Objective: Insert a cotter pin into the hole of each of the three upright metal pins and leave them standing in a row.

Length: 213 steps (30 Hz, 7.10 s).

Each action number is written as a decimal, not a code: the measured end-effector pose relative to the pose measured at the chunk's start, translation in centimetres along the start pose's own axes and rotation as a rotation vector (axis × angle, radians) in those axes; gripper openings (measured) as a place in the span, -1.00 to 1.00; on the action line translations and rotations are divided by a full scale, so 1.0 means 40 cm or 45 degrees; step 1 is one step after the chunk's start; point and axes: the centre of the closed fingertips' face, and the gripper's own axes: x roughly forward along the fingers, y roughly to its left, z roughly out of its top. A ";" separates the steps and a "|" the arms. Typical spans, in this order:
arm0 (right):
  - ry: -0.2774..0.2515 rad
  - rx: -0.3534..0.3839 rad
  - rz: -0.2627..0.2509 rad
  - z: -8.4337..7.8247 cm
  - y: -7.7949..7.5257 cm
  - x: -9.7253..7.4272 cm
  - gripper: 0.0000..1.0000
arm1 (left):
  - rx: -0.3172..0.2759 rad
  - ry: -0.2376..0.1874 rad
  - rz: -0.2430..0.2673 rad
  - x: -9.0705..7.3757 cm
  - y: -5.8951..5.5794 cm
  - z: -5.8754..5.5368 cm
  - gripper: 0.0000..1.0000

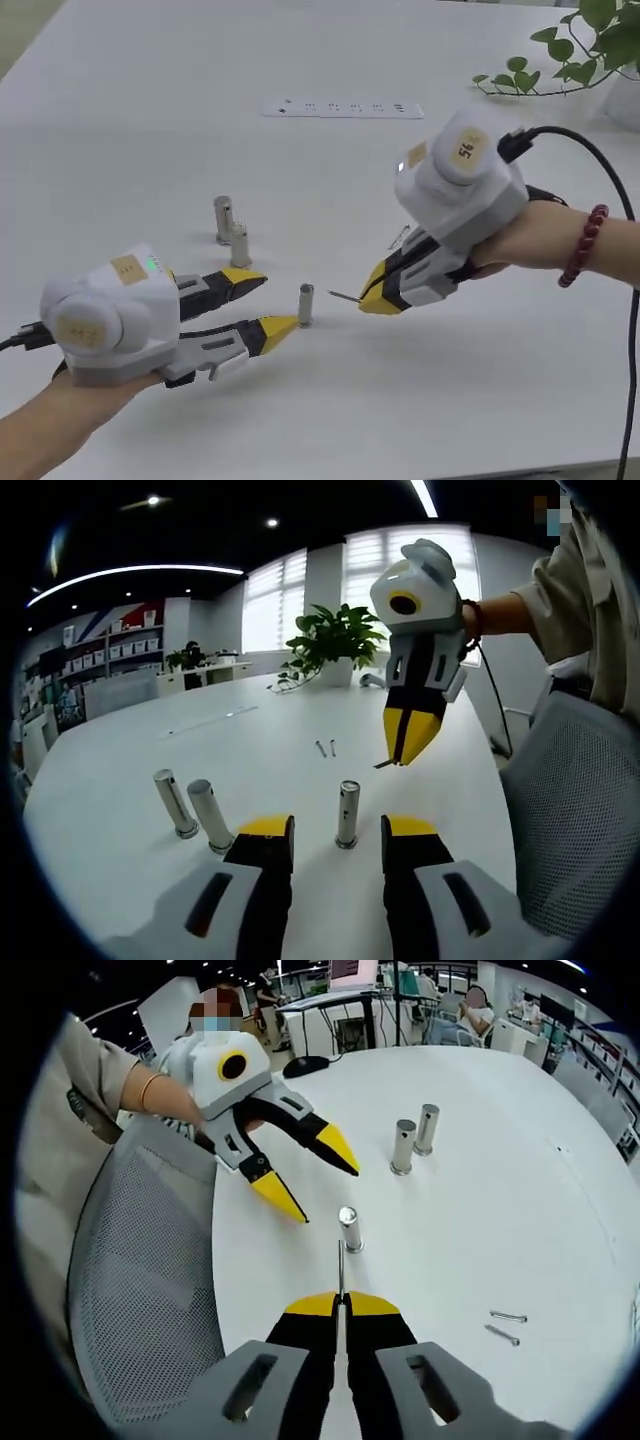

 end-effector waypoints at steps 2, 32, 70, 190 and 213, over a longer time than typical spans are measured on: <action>0.002 0.006 -0.003 -0.003 -0.001 0.001 -0.95 | -0.003 0.006 -0.002 0.006 0.002 -0.006 -0.36; 0.029 0.060 -0.004 -0.014 -0.016 0.017 -0.95 | -0.016 0.002 -0.085 0.077 -0.014 -0.012 -0.69; 0.049 0.061 0.024 0.013 -0.009 0.037 -0.95 | -0.006 -0.007 -0.099 0.089 -0.021 -0.019 -0.86; -0.169 0.022 -0.007 0.107 -0.010 0.056 -0.61 | -0.027 -0.030 -0.104 0.085 -0.022 -0.028 -0.68; -0.258 0.146 -0.051 0.069 0.003 -0.002 -0.20 | -0.041 -0.037 -0.143 0.086 -0.036 -0.015 -0.68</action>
